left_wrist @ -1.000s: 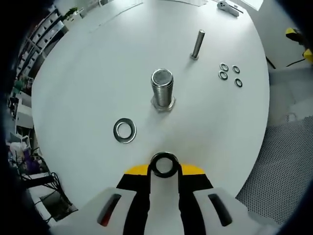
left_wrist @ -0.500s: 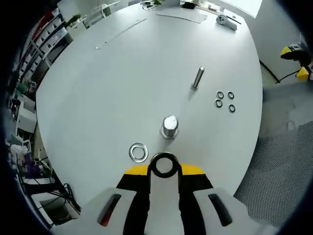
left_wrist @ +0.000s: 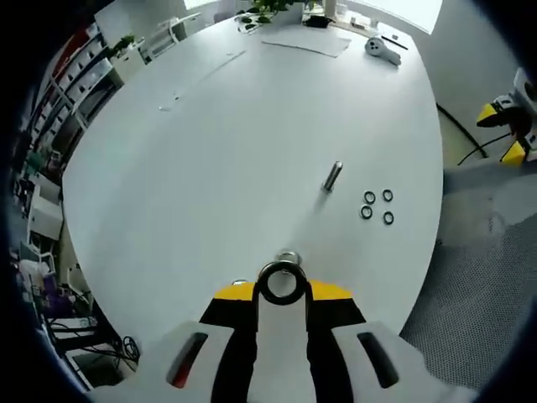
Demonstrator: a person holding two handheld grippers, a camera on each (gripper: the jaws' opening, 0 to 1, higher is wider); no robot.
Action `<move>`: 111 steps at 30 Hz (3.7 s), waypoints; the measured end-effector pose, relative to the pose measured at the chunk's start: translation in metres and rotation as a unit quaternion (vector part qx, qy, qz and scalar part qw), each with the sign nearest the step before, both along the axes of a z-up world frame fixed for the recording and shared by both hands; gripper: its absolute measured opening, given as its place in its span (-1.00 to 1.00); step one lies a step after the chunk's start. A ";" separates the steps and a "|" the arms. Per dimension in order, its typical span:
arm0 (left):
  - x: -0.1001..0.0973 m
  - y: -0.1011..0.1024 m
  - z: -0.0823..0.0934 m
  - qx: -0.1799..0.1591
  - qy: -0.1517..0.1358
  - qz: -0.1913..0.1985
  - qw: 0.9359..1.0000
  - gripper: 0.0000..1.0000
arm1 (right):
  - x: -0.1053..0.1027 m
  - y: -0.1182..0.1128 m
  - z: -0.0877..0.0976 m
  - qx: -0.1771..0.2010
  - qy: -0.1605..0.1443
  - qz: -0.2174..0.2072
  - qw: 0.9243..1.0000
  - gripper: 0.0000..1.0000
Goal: Place the washer onto the threaded stud by aligning its center hole with the stud, sliding it down to the base, and recovering from edge contact or off-axis alignment until the washer reaches the visible bottom stop.
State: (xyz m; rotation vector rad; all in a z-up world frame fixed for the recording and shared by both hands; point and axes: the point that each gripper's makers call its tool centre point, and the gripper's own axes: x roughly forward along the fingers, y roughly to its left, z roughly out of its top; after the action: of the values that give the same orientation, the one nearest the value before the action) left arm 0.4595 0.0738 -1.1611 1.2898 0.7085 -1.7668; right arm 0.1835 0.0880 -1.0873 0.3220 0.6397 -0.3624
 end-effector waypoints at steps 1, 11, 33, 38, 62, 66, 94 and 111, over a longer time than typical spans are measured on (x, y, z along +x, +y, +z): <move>0.000 -0.002 -0.001 0.000 -0.001 -0.001 1.000 -0.62 | 0.000 0.000 0.000 0.000 -0.001 -0.001 1.000 -0.24; -0.012 -0.003 -0.005 0.010 -0.006 -0.004 1.000 -0.62 | 0.001 0.000 0.001 -0.001 -0.001 0.000 1.000 -0.24; -0.005 -0.011 -0.034 0.035 -0.033 -0.024 0.999 -0.62 | -0.001 -0.001 -0.001 0.001 0.000 -0.005 1.000 -0.25; -0.008 -0.010 -0.044 0.044 -0.037 -0.018 0.998 -0.62 | -0.001 -0.001 0.000 0.001 0.001 -0.005 1.000 -0.25; -0.004 -0.013 -0.069 0.061 -0.037 0.000 0.997 -0.60 | -0.001 -0.001 -0.002 0.005 0.003 -0.007 1.000 -0.25; -0.004 -0.011 -0.068 0.058 -0.027 0.015 0.998 -0.59 | -0.001 -0.001 -0.003 0.006 0.002 -0.008 1.000 -0.25; 0.044 0.010 -0.064 0.050 -0.032 0.087 0.994 -0.40 | -0.001 -0.001 -0.004 0.008 0.007 -0.006 1.000 -0.25; 0.060 0.005 -0.076 0.053 -0.028 0.120 0.991 -0.37 | -0.003 -0.001 -0.004 0.008 0.011 -0.010 1.000 -0.25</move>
State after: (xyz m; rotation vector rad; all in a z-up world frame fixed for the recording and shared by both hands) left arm 0.5194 0.0788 -1.2366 1.2618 0.8965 -1.5099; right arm 0.1805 0.0868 -1.0913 0.3397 0.6614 -0.3810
